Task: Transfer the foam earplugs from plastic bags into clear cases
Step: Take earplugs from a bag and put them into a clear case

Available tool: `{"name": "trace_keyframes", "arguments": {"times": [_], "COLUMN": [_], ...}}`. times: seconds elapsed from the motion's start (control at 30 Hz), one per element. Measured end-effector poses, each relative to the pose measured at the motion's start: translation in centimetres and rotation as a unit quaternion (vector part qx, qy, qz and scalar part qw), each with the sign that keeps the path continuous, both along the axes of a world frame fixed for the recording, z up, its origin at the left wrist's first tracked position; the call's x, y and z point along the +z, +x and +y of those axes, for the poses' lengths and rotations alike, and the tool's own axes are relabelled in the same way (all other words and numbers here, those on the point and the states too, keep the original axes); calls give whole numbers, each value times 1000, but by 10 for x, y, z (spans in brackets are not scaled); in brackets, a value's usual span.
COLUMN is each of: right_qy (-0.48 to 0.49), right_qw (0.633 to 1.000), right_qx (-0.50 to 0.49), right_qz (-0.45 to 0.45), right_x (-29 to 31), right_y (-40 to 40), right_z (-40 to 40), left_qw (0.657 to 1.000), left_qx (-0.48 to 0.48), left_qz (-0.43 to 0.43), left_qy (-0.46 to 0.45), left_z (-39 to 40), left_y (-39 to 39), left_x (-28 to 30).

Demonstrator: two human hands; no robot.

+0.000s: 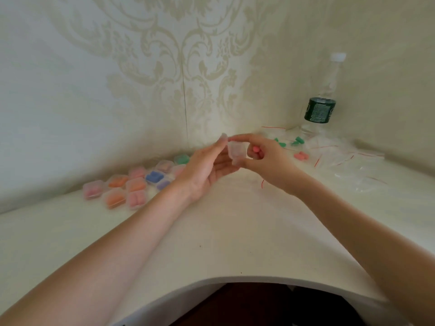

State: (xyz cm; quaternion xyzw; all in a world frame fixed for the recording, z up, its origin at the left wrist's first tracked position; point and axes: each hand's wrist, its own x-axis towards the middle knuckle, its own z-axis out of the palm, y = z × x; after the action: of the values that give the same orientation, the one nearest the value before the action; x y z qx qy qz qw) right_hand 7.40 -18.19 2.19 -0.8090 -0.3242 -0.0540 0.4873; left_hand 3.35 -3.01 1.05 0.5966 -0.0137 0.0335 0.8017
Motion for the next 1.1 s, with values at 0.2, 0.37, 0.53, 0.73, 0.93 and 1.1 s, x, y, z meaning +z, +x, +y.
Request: {"name": "trace_keyframes", "arguments": {"times": [0.2,0.37,0.53,0.73,0.93,1.1], "right_qy": [-10,52,-6,26,45,71], "right_qw": [998,976,990,993,988,984], "right_qx": [33,-30,-55,-30,1,3], "right_qz": [49,209,129,115,146,164], "right_x": [-7,-12,-15,-16,-15,-18], "right_y": [-5,-3,-10,-12,-13,-6], "right_z": [-10,-4,1,2,3,0], "left_qw": [999,871,786,798,807,864], "left_qx": [-45,228,224,257,227,186], "left_qz": [-16,-203,-289,-305,-303,-264], "left_qy": [-8,386,498,451,454,386], "left_z": [0,5,3,3,0,-6], "left_y": [-1,4,4,2,2,-1], "left_x": [-11,-22,-27,-25,-25,-23]}}
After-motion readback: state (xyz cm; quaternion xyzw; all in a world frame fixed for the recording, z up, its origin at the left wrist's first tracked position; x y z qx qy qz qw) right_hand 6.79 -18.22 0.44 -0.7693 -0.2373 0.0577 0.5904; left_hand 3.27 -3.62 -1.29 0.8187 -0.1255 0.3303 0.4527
